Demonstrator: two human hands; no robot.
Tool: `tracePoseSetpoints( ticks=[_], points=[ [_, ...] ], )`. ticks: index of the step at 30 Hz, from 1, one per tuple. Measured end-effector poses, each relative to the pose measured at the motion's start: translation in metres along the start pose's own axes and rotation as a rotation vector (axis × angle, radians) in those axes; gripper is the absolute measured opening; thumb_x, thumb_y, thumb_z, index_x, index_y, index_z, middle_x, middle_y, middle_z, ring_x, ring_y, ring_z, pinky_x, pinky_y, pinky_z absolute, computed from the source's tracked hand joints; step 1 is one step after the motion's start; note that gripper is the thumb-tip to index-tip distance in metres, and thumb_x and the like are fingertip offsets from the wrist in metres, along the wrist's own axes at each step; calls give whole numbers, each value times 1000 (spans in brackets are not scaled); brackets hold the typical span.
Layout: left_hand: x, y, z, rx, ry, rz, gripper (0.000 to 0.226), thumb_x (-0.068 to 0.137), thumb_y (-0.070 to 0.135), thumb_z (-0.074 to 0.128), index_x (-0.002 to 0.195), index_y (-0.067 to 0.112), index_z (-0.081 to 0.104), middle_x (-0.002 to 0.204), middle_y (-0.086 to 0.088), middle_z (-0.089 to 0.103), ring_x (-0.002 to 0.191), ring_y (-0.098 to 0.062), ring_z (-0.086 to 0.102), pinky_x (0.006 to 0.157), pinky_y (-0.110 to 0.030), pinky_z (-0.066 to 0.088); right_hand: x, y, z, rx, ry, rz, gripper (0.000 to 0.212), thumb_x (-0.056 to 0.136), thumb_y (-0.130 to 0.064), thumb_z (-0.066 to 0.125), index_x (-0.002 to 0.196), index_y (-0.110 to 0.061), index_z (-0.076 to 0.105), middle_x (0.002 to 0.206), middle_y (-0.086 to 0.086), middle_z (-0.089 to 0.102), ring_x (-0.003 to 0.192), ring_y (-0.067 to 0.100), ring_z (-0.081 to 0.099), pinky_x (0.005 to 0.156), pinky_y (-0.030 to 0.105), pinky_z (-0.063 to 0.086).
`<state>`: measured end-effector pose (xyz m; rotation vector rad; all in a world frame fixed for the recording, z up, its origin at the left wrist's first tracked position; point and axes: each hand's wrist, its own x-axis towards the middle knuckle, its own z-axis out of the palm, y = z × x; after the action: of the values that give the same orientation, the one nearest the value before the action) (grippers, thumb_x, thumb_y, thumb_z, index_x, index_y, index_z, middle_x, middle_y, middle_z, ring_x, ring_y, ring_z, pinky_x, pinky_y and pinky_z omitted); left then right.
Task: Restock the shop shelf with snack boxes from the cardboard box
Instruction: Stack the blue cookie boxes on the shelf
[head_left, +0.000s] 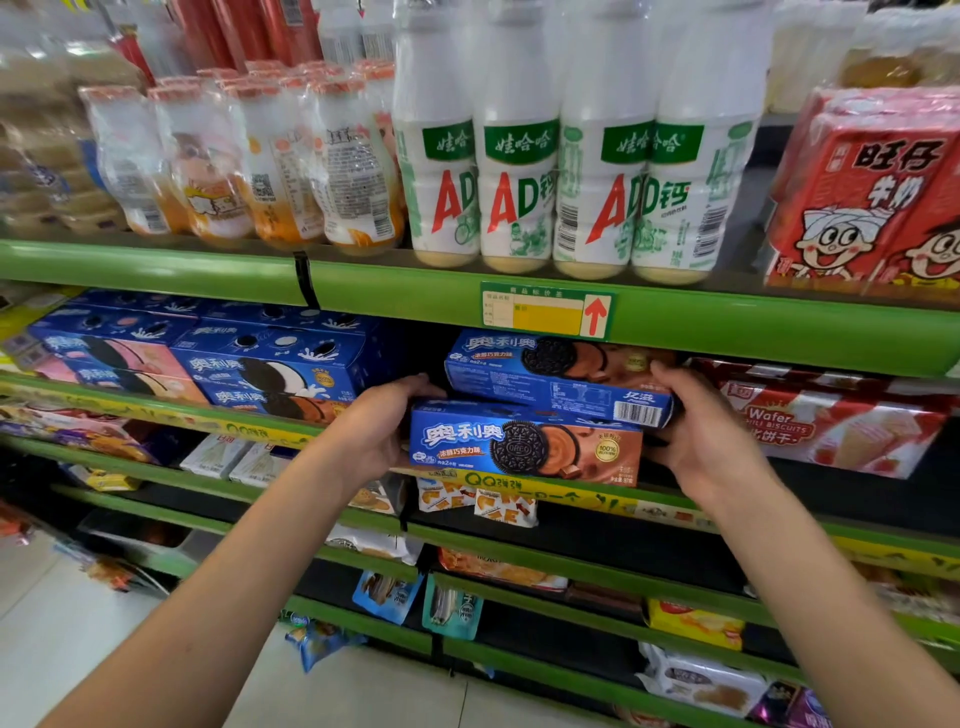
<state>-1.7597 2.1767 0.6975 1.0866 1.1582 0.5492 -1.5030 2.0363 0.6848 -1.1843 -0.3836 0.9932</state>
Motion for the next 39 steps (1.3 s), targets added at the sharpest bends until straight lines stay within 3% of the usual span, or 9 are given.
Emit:
tracePoseSetpoints(
  ticks=[3,5,9,15,20,27,32,36,39],
  points=[
    [-5,-5,-8,-88,-175,-15,46,93,55,51,113,15,63,107,-12,74,94,-30,73,71,-51,59,-2,3,0,-6,-28,-61,13,90,-23,65,102,-22,59,92,4,72,81,22,68,76,43,52],
    [-7,-10,-12,-112,-271,31,52,83,51,64,120,15,59,119,-14,70,104,-30,70,73,-51,59,-5,5,-1,-13,-84,-105,10,92,-17,60,100,-23,60,89,3,72,82,20,68,79,46,51],
    [-5,-16,-15,-35,-265,115,66,71,19,78,130,17,51,115,-10,72,103,-29,71,73,-46,60,-8,7,-6,-35,-215,-150,30,86,-13,59,113,-27,60,100,6,73,97,21,68,82,44,53],
    [0,-22,-20,-98,-279,164,75,70,14,79,138,15,46,115,-9,73,103,-31,70,71,-43,61,-7,8,-14,19,-328,-167,34,82,-11,58,101,-36,71,110,2,72,99,22,70,74,40,59],
    [-3,-28,-33,-233,-343,212,99,44,25,100,132,19,55,119,-13,70,103,-31,70,74,-40,61,-7,7,-19,-12,-404,-200,37,80,-4,57,106,-28,64,108,4,71,94,25,70,70,46,59],
    [-8,-26,-36,-317,-437,274,83,55,24,97,131,23,62,130,-24,61,116,-37,62,85,-42,58,-6,12,-18,-100,-396,-212,63,75,25,33,87,-28,66,93,10,63,74,18,61,59,23,50],
    [-12,-31,-27,-145,-365,363,55,75,17,78,126,29,62,129,-16,63,113,-28,64,91,-38,55,-6,14,-22,-457,-389,-289,44,75,-3,50,96,-39,66,95,-12,71,85,8,63,67,21,47],
    [-14,-47,-19,-121,-335,371,50,77,21,76,123,28,60,127,-12,66,116,-35,62,96,-46,51,-7,15,-31,-566,-475,-222,27,76,-35,57,101,-40,64,119,-23,62,108,8,63,84,32,45],
    [-15,-51,-18,-223,-369,357,62,71,24,82,127,21,56,124,-13,66,112,-31,65,86,-36,56,-12,13,-34,-735,-583,-250,53,63,-56,76,111,-47,54,134,-33,40,121,0,53,92,26,50]
  ],
)
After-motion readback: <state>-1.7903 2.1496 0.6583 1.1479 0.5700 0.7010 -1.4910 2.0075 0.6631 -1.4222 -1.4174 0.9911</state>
